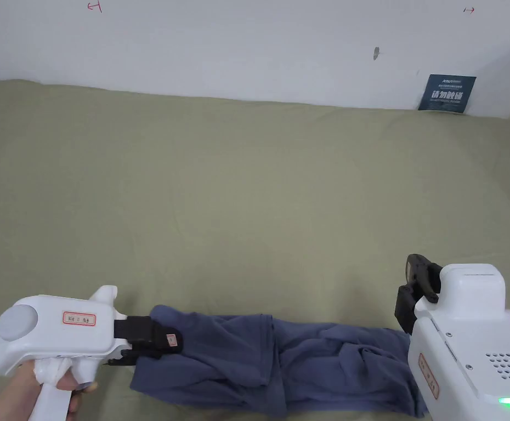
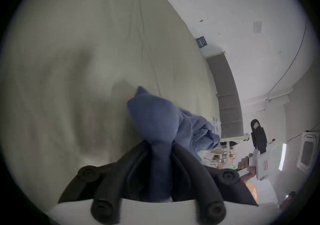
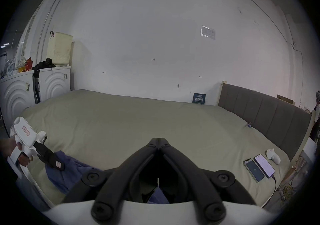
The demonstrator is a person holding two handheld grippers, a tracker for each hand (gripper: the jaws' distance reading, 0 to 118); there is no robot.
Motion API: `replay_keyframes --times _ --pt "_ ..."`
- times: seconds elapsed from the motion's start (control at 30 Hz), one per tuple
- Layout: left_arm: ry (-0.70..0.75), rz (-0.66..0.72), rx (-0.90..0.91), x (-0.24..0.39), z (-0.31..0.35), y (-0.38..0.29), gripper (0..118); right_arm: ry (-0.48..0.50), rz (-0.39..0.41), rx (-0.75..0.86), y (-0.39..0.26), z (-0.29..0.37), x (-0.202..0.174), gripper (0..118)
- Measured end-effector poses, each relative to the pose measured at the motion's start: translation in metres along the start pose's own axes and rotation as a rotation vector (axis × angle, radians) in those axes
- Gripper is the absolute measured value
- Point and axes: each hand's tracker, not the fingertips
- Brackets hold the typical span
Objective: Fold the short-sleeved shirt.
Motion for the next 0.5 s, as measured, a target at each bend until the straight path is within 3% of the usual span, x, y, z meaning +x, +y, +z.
replay_keyframes --times 0.17,0.37,0.5 --pt "0.092 0.022 0.084 0.007 0.054 0.002 10 0.004 -0.015 0.021 0.006 0.002 0.002 0" --pt "0.279 -0.063 0.166 0.024 0.132 0.006 10 0.021 -0.017 0.031 0.009 0.002 0.0 0" --pt "0.368 -0.126 0.171 0.058 0.136 0.002 10 0.034 -0.026 0.031 0.008 0.001 -0.003 0"
